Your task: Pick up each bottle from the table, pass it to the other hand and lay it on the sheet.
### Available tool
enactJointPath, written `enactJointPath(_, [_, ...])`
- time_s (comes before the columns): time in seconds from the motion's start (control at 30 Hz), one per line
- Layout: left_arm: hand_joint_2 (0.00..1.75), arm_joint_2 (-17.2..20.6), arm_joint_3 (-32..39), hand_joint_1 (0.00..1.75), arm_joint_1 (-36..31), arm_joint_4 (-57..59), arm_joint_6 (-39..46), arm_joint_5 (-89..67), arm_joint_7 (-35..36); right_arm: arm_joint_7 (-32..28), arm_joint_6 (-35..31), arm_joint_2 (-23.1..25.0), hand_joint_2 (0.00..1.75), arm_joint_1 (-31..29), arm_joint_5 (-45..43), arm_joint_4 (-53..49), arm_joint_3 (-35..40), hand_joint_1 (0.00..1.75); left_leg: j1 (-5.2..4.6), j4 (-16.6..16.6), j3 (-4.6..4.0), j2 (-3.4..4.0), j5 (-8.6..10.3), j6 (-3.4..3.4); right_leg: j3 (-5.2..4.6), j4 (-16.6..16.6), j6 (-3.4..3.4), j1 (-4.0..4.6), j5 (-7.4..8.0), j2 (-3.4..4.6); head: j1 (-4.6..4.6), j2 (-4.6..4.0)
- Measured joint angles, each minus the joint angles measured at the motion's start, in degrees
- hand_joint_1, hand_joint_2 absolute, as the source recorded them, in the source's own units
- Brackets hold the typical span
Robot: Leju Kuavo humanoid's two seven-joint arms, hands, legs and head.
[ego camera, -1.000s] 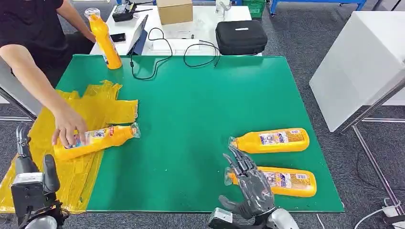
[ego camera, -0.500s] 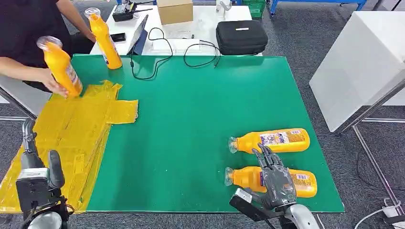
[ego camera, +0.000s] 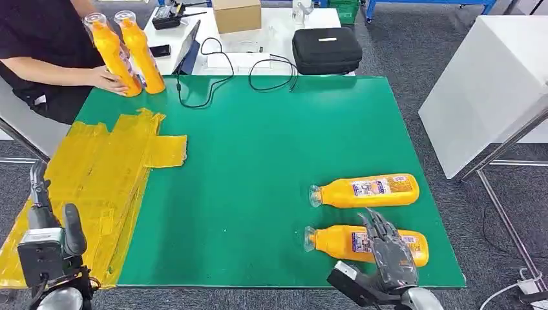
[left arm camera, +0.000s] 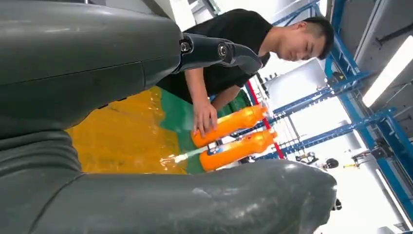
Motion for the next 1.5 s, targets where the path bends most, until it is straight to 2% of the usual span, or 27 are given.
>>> enactJointPath(0.5, [0.0,0.09,0.31,0.0,0.29,0.04,-1.16,0.94,-0.07,1.18,0.99,-2.19,1.75,3.22,-0.02,-2.58,-3.09,0.0,0.0,0.0,-0.01,0.01,-0.02,0.01,-0.01,-0.01,0.0,-0.01,0.0,0.0,-0.02,0.0])
enactJointPath(0.8, [0.0,0.11,0.33,0.0,-0.35,0.96,-1.62,1.4,0.02,-0.18,3.06,-2.32,1.75,1.33,0.18,-1.81,-5.84,0.0,0.0,0.0,0.02,0.01,0.0,0.01,0.02,-0.01,0.0,0.0,0.01,0.0,-0.02,0.0])
enactJointPath(1.5, [0.0,0.33,0.42,0.0,-0.46,1.33,-2.58,2.56,0.17,-0.74,5.16,-1.86,1.75,-0.96,1.22,2.82,-6.62,0.0,0.0,0.0,0.02,-0.01,-0.01,0.01,0.02,0.0,0.01,0.0,0.0,0.0,-0.02,0.0])
